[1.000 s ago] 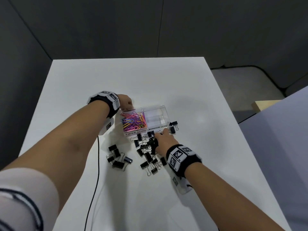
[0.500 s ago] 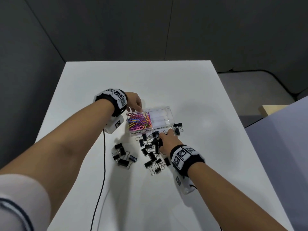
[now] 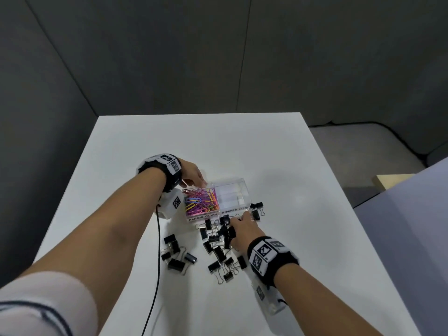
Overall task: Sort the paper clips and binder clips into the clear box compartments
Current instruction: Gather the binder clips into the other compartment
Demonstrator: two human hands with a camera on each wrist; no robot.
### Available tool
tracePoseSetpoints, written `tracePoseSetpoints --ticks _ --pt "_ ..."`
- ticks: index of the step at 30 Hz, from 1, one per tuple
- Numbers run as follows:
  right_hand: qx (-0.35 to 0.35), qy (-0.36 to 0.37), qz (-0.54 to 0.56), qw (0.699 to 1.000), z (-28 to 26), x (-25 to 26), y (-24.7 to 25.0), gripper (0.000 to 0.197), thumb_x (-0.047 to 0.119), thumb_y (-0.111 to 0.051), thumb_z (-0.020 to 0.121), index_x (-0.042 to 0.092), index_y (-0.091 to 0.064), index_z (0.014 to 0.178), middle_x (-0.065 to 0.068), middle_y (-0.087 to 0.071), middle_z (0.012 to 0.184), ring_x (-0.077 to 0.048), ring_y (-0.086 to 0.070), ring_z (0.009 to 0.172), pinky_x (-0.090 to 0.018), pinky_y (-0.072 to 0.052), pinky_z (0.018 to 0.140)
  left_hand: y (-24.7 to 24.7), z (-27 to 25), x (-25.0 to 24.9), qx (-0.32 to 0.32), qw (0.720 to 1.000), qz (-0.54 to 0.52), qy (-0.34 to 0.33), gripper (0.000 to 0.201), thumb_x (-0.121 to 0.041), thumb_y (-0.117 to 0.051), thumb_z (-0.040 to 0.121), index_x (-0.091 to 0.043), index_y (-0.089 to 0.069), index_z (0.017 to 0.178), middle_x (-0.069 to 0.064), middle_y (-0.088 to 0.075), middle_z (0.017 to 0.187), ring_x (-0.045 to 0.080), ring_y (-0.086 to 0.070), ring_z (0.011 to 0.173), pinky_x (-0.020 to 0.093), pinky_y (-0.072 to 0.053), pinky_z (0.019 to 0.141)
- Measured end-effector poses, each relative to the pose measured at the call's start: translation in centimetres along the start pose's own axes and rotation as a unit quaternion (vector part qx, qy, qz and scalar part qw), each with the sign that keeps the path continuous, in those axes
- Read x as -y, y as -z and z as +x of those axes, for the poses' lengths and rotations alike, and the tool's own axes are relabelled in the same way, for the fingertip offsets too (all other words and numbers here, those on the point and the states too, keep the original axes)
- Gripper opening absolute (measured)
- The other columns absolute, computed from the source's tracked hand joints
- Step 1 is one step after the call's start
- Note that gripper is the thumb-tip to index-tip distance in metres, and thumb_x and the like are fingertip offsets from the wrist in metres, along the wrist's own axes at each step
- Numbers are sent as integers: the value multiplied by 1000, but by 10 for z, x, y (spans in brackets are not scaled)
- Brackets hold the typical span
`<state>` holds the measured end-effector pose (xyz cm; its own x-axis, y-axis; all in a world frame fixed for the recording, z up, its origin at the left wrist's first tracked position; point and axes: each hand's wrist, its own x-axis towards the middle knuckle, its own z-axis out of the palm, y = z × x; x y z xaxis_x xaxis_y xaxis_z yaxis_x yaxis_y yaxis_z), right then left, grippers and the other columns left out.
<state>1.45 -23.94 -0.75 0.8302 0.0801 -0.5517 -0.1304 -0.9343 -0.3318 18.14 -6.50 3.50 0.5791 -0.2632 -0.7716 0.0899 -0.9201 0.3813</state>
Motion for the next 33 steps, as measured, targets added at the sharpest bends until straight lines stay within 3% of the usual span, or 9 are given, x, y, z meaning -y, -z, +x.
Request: tracePoseSetpoints --ticks 4,8,13,16,20,23,27,29,33 --pt "0 3 1 1000 1 0 2 43 6 -59 86 14 -46 126 -13 -27 137 -33 -50 115 -39 -49 97 -1 -1 0 4 1000 -27 -1 0 -16 -60 91 -16 -60 91 -3 -48 73 8 -43 65 18 -40 62" --pt "-3 6 3 1000 0 -1 0 43 7 -59 86 14 -47 126 -14 -28 137 -33 -51 114 -39 -49 97 3 -9 0 -1 999 -49 -24 18 -9 -56 92 -21 -61 79 -3 -55 74 7 -50 65 16 -42 58" --pt "-10 11 -2 1000 -2 -1 1 45 6 -59 86 13 -46 129 -15 -28 138 -33 -53 111 -39 -49 97 2 -31 -4 -95 990 -51 -93 14 -7 -56 92 -13 -65 100 -5 -57 71 3 -55 62 14 -45 57" --pt "-22 28 -6 999 -6 -3 1 46 5 -57 87 13 -46 131 -16 -30 136 -34 -55 109 -39 -49 97 -13 -45 -8 -131 984 2 -119 22 -7 -61 88 -3 -66 109 -4 -59 71 -3 -56 54 4 -41 48" --pt "-66 48 -8 997 -15 -7 -1 40 -1 -51 89 11 -50 127 -15 -35 132 -32 -57 104 -35 -50 94 -33 -64 -3 -187 972 51 -131 24 -13 -62 89 -7 -67 111 6 -67 105 11 -53 89 16 -40 66" --pt "-73 55 -2 996 -19 -13 -3 34 2 -50 91 11 -53 124 -14 -40 130 -30 -60 101 -33 -49 93 -45 -80 12 -264 956 2 -129 20 -18 -57 92 -12 -66 108 4 -65 114 12 -53 90 23 -39 80" --pt "-83 67 -15 994 -20 -19 1 25 6 -48 94 9 -60 116 -14 -50 123 -31 -60 101 -31 -47 87 -66 -97 48 -399 915 -36 -51 20 -17 -47 94 -14 -64 104 6 -64 113 19 -53 87 28 -42 78" --pt "-90 74 -10 993 -21 -20 4 24 4 -45 95 5 -63 111 -14 -58 118 -30 -60 101 -31 -47 85 -84 -100 71 -387 921 -33 11 23 -17 -47 93 -13 -62 110 8 -63 116 25 -58 96 32 -46 83" --pt "-94 81 5 992 -24 -26 5 27 -9 -40 90 4 -63 97 -12 -62 105 -23 -55 84 -25 -41 70 -128 -103 93 -226 973 -9 50 56 -36 -60 88 -18 -40 137 9 -40 140 23 -52 124 37 -44 103"
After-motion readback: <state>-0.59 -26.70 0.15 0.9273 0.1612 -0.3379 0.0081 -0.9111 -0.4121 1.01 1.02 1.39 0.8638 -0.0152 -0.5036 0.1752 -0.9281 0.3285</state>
